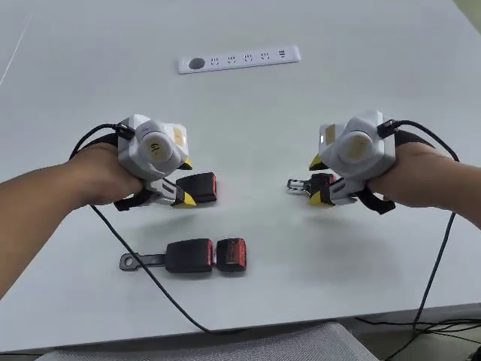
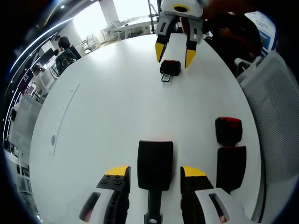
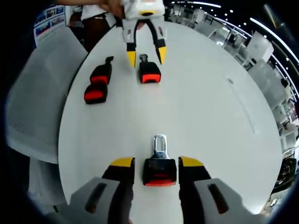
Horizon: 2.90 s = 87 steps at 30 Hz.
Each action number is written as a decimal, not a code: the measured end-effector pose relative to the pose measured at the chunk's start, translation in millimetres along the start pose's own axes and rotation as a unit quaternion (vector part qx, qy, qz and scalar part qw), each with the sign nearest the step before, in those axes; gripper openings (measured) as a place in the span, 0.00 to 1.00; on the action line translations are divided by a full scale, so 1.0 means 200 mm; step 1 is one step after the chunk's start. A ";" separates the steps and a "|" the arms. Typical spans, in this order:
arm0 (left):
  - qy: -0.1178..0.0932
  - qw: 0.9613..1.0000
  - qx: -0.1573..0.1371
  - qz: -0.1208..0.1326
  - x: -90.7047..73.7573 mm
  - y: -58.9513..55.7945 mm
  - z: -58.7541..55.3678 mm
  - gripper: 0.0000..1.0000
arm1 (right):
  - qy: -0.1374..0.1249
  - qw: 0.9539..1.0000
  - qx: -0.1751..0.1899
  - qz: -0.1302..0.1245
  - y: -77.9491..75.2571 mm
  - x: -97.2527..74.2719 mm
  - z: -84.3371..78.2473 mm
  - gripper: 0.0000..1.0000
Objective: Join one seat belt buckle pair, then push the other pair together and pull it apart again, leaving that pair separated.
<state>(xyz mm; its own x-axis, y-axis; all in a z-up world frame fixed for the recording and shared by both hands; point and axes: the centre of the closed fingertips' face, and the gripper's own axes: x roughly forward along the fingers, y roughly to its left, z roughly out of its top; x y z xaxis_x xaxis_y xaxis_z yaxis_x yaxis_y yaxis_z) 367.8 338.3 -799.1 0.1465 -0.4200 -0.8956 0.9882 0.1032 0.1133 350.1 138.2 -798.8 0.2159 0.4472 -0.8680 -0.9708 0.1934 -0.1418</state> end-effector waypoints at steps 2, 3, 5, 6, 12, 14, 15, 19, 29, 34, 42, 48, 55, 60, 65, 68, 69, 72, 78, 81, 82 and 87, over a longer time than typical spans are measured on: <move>0.004 1.000 0.002 -0.003 0.01 0.00 -0.02 0.44 | 0.005 1.000 0.004 -0.001 -0.02 0.00 -0.04 0.36; 0.008 1.000 0.005 -0.006 0.02 0.00 -0.03 0.44 | 0.007 1.000 0.006 -0.001 -0.03 0.00 -0.05 0.36; 0.013 1.000 0.005 -0.008 0.03 0.01 -0.05 0.44 | 0.012 1.000 0.009 0.003 -0.03 0.00 -0.08 0.36; 0.014 1.000 0.004 -0.010 0.03 0.01 -0.05 0.44 | 0.014 1.000 0.011 0.006 -0.02 0.00 -0.09 0.36; 0.022 1.000 0.003 -0.019 0.07 0.02 -0.10 0.44 | 0.025 0.999 0.016 0.017 -0.01 0.02 -0.16 0.36; 0.014 1.000 -0.007 -0.022 0.07 0.03 -0.09 0.43 | 0.024 0.999 0.019 0.023 0.00 0.02 -0.15 0.35; 0.016 1.000 -0.008 -0.023 0.07 0.03 -0.09 0.44 | 0.023 0.999 0.016 0.024 0.01 0.03 -0.15 0.35; 0.016 0.999 -0.002 -0.043 0.08 0.00 -0.09 0.36 | 0.019 0.999 0.010 0.029 0.02 0.03 -0.13 0.33; 0.026 0.998 0.012 -0.048 0.09 0.00 -0.09 0.32 | 0.017 0.999 0.014 0.031 0.02 0.04 -0.11 0.32; 0.027 0.998 0.013 -0.048 0.09 0.00 -0.09 0.32 | 0.011 0.999 0.020 0.034 0.02 0.06 -0.06 0.32; 0.027 0.998 0.013 -0.051 0.09 0.00 -0.09 0.32 | -0.002 0.999 0.002 0.037 0.04 0.14 0.08 0.32; 0.028 0.998 0.013 -0.051 0.09 0.00 -0.09 0.32 | -0.017 0.999 -0.008 0.038 0.05 0.22 0.22 0.32; 0.034 0.998 0.016 -0.052 0.09 -0.01 -0.09 0.32 | -0.026 0.999 -0.020 0.040 0.06 0.29 0.34 0.32; 0.038 0.998 0.014 -0.053 0.09 -0.01 -0.09 0.32 | -0.030 0.998 -0.029 0.041 0.06 0.32 0.40 0.32; 0.038 0.998 0.013 -0.053 0.09 -0.01 -0.09 0.32 | -0.032 0.998 -0.032 0.042 0.07 0.33 0.43 0.32; 0.041 0.998 0.014 -0.054 0.09 -0.01 -0.09 0.32 | -0.033 0.998 -0.036 0.042 0.08 0.34 0.44 0.32; 0.042 0.998 0.016 -0.054 0.09 -0.01 -0.09 0.32 | -0.034 0.998 -0.038 0.041 0.08 0.34 0.45 0.32; 0.046 0.997 0.017 -0.055 0.09 -0.01 -0.09 0.32 | -0.033 0.998 -0.037 0.037 0.07 0.34 0.45 0.32; 0.047 0.997 0.015 -0.056 0.09 -0.01 -0.09 0.32 | -0.033 0.998 -0.041 0.034 0.07 0.34 0.46 0.32; 0.049 0.997 0.015 -0.057 0.09 -0.01 -0.09 0.32 | -0.033 0.998 -0.042 0.032 0.06 0.34 0.46 0.32; 0.048 0.997 0.013 -0.057 0.09 -0.01 -0.09 0.32 | -0.034 0.998 -0.042 0.033 0.06 0.34 0.47 0.32; 0.048 0.997 0.012 -0.058 0.09 -0.01 -0.09 0.32 | -0.045 0.997 -0.042 0.040 0.06 0.35 0.48 0.32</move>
<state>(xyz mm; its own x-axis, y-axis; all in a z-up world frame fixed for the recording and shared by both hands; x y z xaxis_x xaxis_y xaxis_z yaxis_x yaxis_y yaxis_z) 368.0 346.9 -823.9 0.0271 -0.3394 -0.9403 0.9992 0.0359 0.0159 363.0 256.8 -815.7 0.1427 0.5358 -0.8322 -0.9897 0.0823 -0.1167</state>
